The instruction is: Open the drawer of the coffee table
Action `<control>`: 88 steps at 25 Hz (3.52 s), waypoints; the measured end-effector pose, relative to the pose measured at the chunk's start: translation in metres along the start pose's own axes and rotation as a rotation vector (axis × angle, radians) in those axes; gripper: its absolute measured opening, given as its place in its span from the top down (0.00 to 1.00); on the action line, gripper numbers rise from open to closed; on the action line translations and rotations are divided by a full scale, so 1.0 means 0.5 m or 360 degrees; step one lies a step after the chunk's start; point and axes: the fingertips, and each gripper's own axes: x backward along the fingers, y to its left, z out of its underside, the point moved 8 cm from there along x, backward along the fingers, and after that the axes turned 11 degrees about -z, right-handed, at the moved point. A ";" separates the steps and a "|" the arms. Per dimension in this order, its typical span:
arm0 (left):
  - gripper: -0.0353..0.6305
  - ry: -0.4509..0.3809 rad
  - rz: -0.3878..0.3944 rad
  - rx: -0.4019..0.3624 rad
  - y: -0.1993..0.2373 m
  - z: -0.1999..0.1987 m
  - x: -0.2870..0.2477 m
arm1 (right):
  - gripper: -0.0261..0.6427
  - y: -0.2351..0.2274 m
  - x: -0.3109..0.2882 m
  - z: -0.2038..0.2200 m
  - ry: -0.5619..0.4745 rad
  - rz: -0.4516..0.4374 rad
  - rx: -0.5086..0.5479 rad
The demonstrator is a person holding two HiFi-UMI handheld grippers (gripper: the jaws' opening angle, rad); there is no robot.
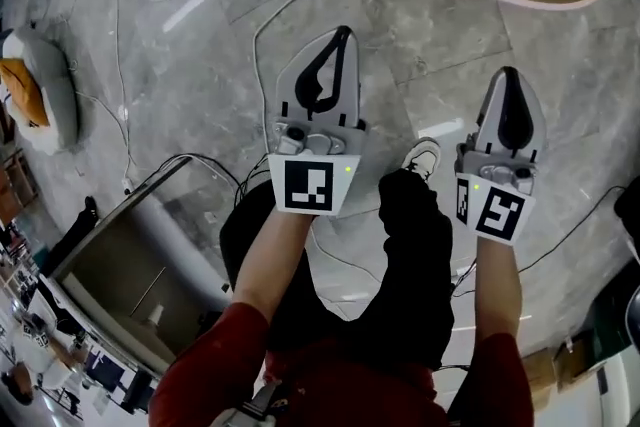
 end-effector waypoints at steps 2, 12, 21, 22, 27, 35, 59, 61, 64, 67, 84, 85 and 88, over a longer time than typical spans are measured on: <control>0.94 -0.0041 0.0012 -0.0009 -0.005 0.111 -0.014 | 0.92 0.005 -0.037 0.112 -0.0014 0.0000 0.0049; 0.94 -0.0167 0.0022 -0.0089 -0.055 0.521 -0.067 | 0.92 0.003 -0.185 0.515 -0.0185 0.0049 0.0083; 0.94 -0.0091 0.0056 -0.0045 -0.133 0.619 -0.077 | 0.92 -0.012 -0.174 0.658 -0.0118 0.0067 -0.0058; 0.94 -0.0090 0.0057 -0.0048 -0.139 0.621 -0.078 | 0.92 -0.014 -0.175 0.667 -0.0118 0.0060 -0.0090; 0.94 -0.0069 0.0050 -0.0063 -0.155 0.633 -0.091 | 0.91 -0.050 -0.202 0.723 -0.0180 0.0022 -0.0547; 0.94 0.0031 0.0024 -0.0069 -0.166 0.663 -0.106 | 0.59 -0.104 -0.331 0.798 -0.0505 -0.0440 -0.1566; 0.94 0.0129 -0.0018 -0.0110 -0.179 0.681 -0.085 | 0.48 -0.158 -0.466 0.883 -0.0978 -0.0510 -0.2262; 0.94 0.0127 -0.0009 -0.0104 -0.185 0.682 -0.083 | 0.48 -0.160 -0.466 0.885 -0.0966 -0.0536 -0.2253; 0.94 0.0128 0.0005 -0.0103 -0.187 0.681 -0.079 | 0.48 -0.160 -0.465 0.887 -0.0956 -0.0544 -0.2249; 0.94 0.0133 0.0003 -0.0100 -0.184 0.682 -0.076 | 0.48 -0.158 -0.463 0.888 -0.0945 -0.0551 -0.2248; 0.94 0.0103 -0.0024 -0.0002 -0.198 0.676 -0.051 | 0.51 -0.074 -0.254 0.895 -0.0862 -0.0561 -0.2213; 0.94 0.0105 -0.0026 0.0002 -0.200 0.674 -0.045 | 0.51 -0.067 -0.240 0.897 -0.0855 -0.0560 -0.2220; 0.94 0.0097 -0.0022 0.0006 -0.209 0.669 -0.026 | 0.51 -0.052 -0.194 0.904 -0.0840 -0.0548 -0.2238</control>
